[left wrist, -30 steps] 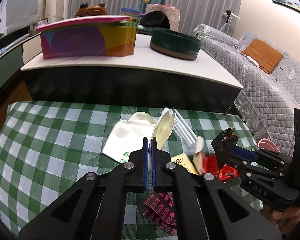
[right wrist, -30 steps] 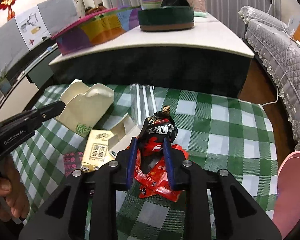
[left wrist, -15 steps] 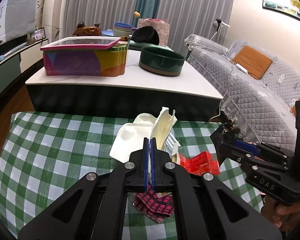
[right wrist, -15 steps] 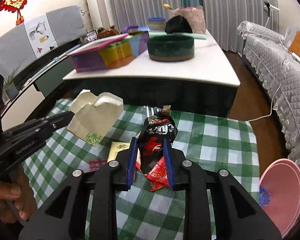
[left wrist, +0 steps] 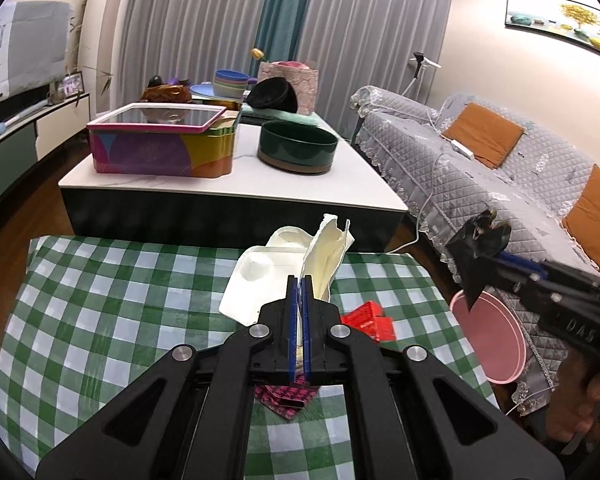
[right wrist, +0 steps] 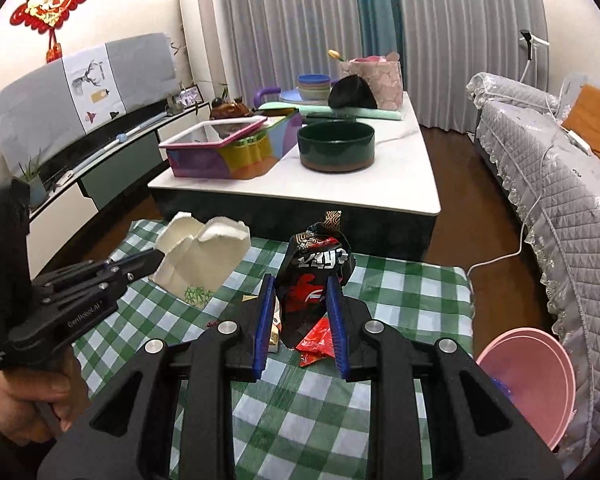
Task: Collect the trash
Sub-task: 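Lift the snack bag and white sheet with both tools, then carry the snack bag and white sheet with both tools over the pink bin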
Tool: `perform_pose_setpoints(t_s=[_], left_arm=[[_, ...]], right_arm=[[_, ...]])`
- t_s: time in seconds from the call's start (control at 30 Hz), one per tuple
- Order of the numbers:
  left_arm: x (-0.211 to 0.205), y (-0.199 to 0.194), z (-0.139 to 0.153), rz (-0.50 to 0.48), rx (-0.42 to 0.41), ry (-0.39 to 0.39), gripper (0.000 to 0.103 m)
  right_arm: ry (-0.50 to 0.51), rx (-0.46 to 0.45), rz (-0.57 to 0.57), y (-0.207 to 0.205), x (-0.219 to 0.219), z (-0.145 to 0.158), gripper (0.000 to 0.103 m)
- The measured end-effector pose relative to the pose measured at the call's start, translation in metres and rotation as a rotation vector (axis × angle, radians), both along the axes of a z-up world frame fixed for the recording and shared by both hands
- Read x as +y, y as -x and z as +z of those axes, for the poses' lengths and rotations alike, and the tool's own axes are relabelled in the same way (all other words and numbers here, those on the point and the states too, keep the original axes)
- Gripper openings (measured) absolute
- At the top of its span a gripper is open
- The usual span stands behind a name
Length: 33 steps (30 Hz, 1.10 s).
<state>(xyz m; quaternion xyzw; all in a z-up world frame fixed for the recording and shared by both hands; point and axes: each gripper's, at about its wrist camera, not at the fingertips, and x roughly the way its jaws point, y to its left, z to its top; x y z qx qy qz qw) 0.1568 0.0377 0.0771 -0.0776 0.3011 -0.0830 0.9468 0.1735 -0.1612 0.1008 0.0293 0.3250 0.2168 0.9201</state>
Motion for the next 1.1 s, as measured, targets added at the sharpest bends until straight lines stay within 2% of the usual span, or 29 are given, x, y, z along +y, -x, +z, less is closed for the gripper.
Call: perform_pose_setpoints(t_s=[0.23,0.43,0.57,1.1], left_arm=[[-0.013,0.009,0.002,-0.025,-0.007,-0.003,0.002],[-0.029,0.01,-0.002,-0.055,-0.002,-0.004,0.002],[-0.045,0.01,-0.005,-0.076,-0.006,-0.012,0.002],[-0.116,0.006,-0.009,-0.18,-0.013,-0.022,0.002]], right_arm=[[0.032,-0.06,-0.022,0.014,-0.028,0.019,0.026],[-0.008,-0.012,-0.092,0.013,-0.059,-0.008,0.026],[0.023,-0.042,-0.107,0.018,-0.07,-0.011,0.026],[0.018,-0.015,-0.243,0.02,-0.15,-0.026,0.026]])
